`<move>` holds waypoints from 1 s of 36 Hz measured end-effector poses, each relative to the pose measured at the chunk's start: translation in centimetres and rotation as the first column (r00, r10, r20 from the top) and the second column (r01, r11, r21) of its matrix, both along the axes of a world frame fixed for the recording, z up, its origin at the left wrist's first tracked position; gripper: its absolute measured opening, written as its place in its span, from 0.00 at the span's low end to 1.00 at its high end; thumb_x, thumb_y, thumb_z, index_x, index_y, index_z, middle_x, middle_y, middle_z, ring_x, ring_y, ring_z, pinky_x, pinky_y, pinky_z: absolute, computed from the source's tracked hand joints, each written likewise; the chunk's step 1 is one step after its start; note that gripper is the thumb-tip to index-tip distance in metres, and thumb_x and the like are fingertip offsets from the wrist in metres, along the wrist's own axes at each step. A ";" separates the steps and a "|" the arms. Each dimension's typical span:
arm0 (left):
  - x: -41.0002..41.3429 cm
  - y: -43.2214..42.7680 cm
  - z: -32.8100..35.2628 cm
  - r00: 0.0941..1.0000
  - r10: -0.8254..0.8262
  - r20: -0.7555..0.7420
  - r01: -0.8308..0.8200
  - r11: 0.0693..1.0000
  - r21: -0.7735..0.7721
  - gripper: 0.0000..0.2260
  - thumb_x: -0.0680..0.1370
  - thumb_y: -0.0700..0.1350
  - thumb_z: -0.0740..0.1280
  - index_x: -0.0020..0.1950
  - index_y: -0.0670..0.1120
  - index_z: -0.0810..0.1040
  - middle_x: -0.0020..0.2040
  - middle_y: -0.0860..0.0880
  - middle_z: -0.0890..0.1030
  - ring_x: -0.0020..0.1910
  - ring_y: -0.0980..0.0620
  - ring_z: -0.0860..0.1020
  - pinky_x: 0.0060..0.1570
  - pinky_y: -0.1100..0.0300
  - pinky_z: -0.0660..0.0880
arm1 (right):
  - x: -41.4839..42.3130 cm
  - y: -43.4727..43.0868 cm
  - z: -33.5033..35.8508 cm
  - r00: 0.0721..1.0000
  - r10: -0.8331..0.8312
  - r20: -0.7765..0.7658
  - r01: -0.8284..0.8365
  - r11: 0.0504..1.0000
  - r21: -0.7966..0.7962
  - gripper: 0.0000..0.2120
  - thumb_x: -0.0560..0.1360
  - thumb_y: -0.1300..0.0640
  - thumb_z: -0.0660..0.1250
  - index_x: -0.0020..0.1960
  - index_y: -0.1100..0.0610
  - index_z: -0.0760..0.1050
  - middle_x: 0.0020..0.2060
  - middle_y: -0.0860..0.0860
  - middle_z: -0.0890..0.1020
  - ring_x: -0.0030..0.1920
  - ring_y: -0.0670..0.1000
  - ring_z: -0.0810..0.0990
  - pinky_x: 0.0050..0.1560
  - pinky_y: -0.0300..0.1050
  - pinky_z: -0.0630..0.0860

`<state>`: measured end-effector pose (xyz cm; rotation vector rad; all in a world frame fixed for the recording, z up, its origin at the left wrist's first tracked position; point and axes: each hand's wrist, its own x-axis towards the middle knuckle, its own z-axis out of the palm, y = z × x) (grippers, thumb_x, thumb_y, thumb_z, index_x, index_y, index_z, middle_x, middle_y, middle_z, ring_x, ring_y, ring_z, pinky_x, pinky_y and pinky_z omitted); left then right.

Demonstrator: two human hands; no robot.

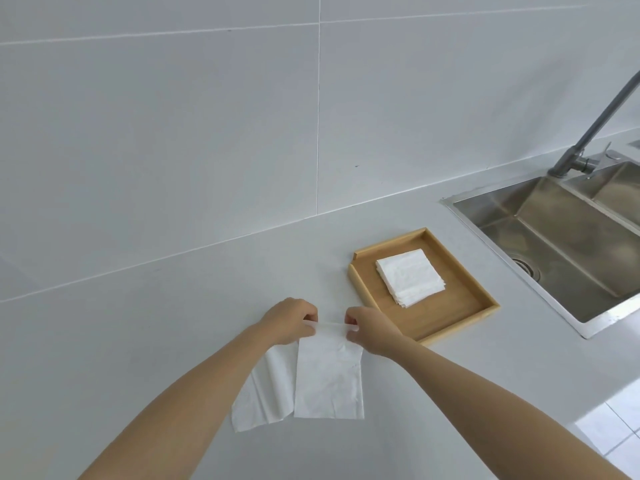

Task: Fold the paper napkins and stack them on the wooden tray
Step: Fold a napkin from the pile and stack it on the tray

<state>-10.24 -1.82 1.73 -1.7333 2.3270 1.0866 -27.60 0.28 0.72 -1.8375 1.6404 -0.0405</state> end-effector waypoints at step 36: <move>0.1 4.5 -4.2 0.982 0.009 0.188 -0.018 0.999 0.045 0.20 0.74 0.46 0.68 0.63 0.45 0.69 0.63 0.44 0.70 0.61 0.45 0.72 0.58 0.54 0.71 | 1.0 3.6 -2.3 0.977 0.048 -0.210 -0.021 0.991 0.129 0.25 0.71 0.55 0.71 0.64 0.57 0.65 0.60 0.56 0.73 0.60 0.56 0.71 0.47 0.47 0.69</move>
